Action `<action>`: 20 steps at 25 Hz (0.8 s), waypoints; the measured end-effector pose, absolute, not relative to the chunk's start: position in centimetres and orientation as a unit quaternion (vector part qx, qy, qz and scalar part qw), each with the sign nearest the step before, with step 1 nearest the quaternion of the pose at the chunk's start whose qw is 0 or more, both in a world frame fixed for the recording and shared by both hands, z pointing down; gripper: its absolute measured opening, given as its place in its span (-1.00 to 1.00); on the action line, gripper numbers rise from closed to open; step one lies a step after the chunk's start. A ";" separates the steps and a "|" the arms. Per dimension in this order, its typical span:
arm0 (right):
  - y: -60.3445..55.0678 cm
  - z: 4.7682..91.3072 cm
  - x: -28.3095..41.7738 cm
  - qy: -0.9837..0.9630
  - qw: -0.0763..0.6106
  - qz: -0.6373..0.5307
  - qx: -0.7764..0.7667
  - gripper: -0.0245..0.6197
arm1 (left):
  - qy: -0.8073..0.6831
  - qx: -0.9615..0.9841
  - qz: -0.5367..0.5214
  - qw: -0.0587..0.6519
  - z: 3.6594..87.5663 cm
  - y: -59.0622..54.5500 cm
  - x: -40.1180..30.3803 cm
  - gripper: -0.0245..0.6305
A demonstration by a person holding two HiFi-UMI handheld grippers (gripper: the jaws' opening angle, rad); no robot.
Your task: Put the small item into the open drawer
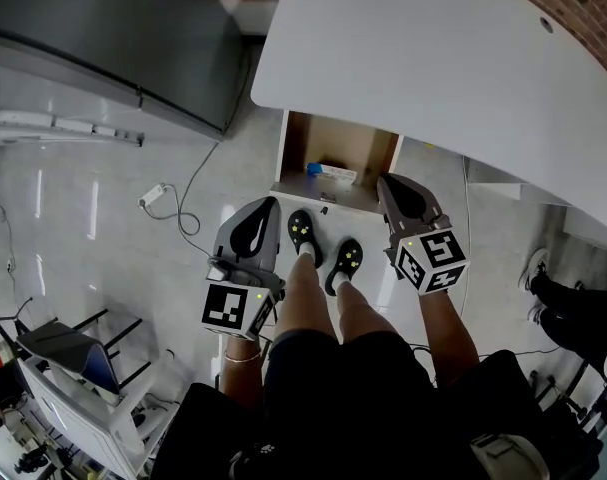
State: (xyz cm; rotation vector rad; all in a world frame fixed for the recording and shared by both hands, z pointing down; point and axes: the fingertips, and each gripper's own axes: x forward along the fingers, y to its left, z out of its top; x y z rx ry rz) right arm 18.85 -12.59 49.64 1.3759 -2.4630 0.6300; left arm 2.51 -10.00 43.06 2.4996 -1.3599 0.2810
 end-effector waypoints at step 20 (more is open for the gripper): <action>-9.6 41.8 21.5 -0.848 0.076 0.187 0.491 -0.89 | -0.456 0.879 0.099 0.099 37.6 -7.3 4.9 -0.93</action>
